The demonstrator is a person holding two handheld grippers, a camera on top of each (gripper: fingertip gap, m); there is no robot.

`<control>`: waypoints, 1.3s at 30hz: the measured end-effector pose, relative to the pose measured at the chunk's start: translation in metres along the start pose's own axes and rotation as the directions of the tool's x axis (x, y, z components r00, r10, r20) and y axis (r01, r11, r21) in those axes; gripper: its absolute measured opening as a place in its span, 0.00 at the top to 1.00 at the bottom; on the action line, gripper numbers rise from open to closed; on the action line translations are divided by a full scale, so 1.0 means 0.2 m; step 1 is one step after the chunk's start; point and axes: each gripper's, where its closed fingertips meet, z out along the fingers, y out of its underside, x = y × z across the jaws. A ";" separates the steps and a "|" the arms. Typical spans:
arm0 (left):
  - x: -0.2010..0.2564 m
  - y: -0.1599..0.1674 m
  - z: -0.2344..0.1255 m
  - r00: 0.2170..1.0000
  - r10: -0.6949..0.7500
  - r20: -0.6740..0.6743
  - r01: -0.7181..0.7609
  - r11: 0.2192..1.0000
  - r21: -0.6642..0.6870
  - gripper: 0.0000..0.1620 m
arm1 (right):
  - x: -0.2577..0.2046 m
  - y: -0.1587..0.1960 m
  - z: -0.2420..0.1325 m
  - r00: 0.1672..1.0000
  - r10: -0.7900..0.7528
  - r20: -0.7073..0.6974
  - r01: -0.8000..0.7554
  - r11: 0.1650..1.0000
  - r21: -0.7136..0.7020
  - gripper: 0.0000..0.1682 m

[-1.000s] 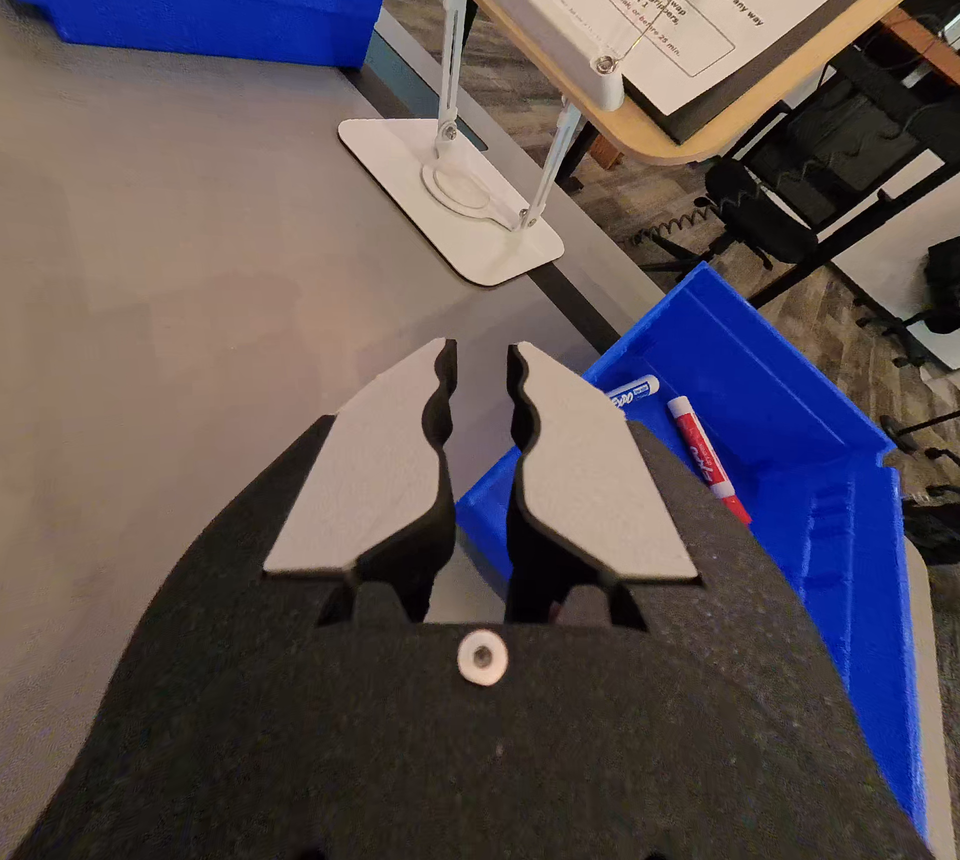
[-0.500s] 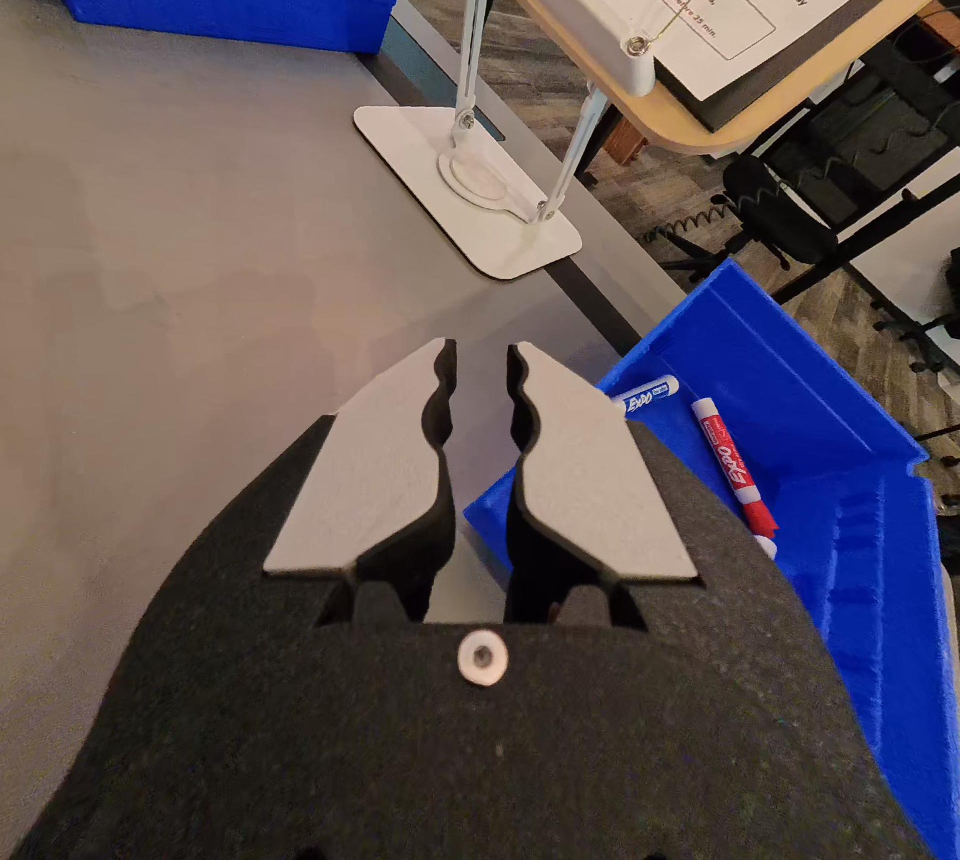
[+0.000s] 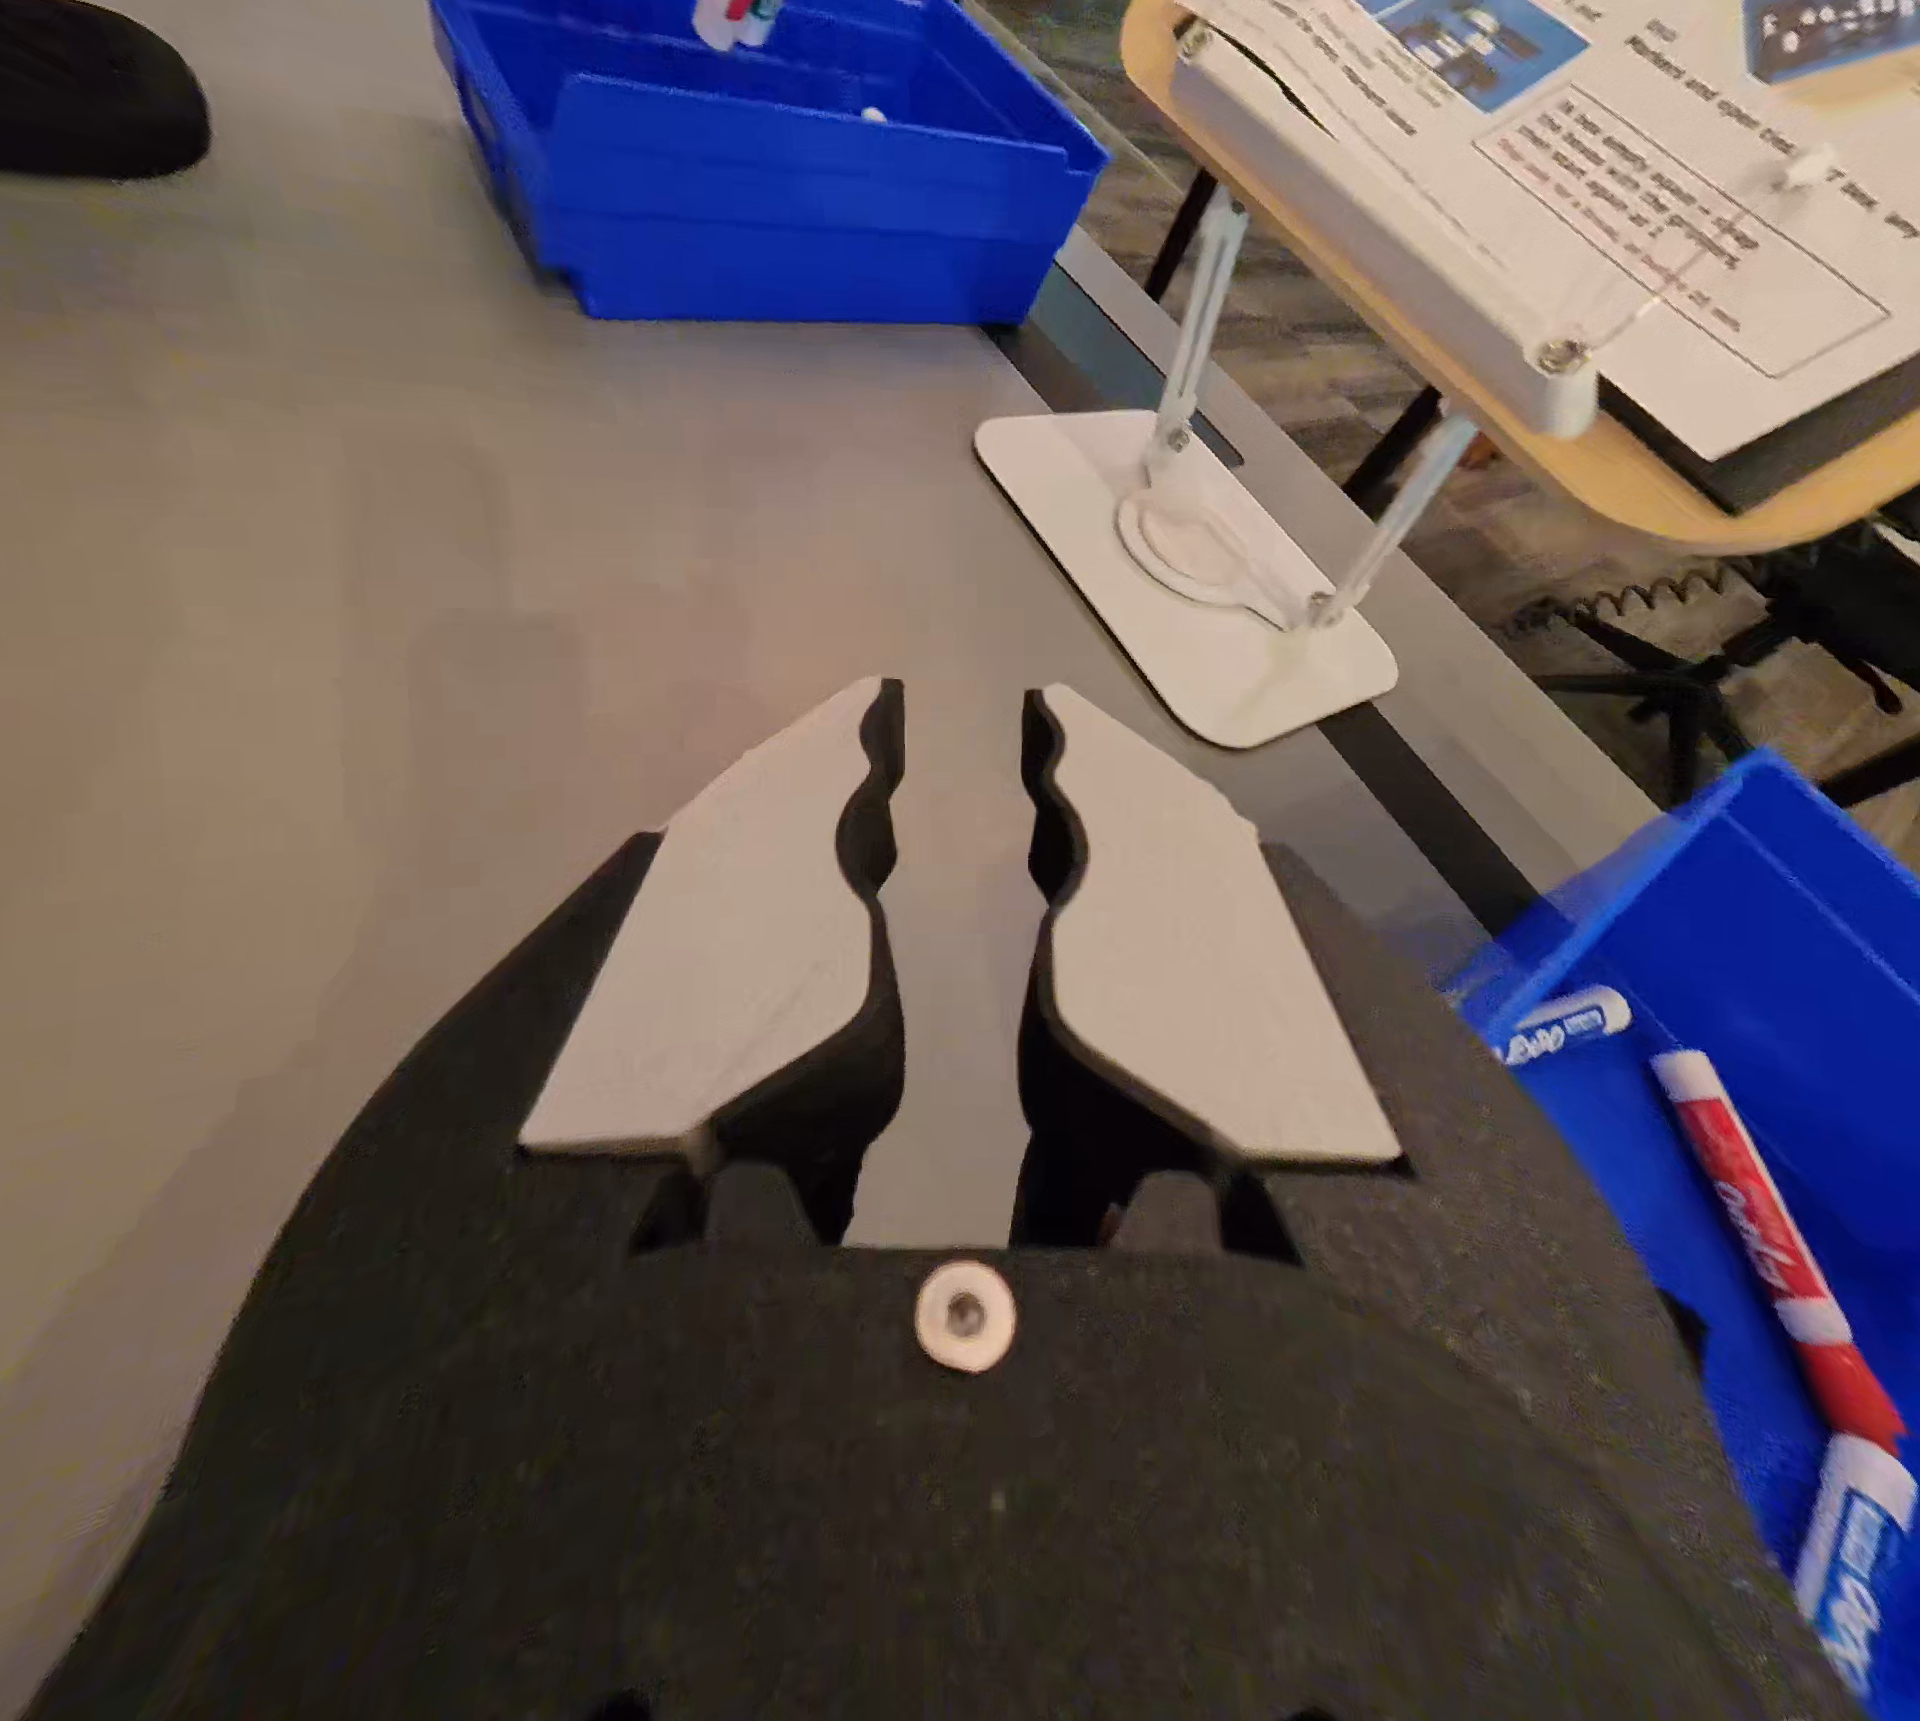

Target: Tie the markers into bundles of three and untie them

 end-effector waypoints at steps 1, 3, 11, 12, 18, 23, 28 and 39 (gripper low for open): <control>0.07 -0.09 -0.04 0.999 -0.013 -0.036 0.016 0.998 0.059 0.93 | -0.03 -0.03 0.01 0.999 0.010 0.034 -0.010 1.000 0.019 0.87; 0.27 -0.27 -0.09 0.993 0.010 -0.117 0.009 0.988 0.156 0.93 | -0.10 -0.09 0.03 0.993 0.038 0.108 -0.044 0.997 0.062 0.87; 1.12 -0.59 0.20 0.825 0.103 -0.556 0.140 0.915 0.377 0.94 | -0.22 -0.10 0.10 0.940 0.177 0.293 -0.212 0.973 0.093 0.85; 1.21 -0.59 0.26 0.794 0.127 -0.594 0.139 0.914 0.381 0.94 | -0.23 -0.09 0.11 0.925 0.199 0.323 -0.241 0.966 0.096 0.85; 1.41 -0.57 0.49 0.654 0.122 -0.746 0.273 0.882 0.384 0.94 | -0.28 0.04 0.06 0.836 0.269 0.478 -0.339 0.939 0.065 0.85; 1.50 -0.49 0.63 0.573 0.046 -0.818 0.352 0.888 0.297 0.93 | -0.34 0.11 0.07 0.832 0.288 0.474 -0.328 0.945 0.003 0.89; 1.53 -0.44 0.64 0.559 0.055 -0.827 0.290 0.922 0.257 0.91 | -0.38 0.09 0.10 0.859 0.279 0.429 -0.306 0.952 -0.007 0.90; 1.60 -0.49 0.61 0.622 0.125 -0.773 0.142 0.953 0.268 0.92 | -0.41 0.10 0.04 0.881 0.266 0.391 -0.308 0.950 0.047 0.89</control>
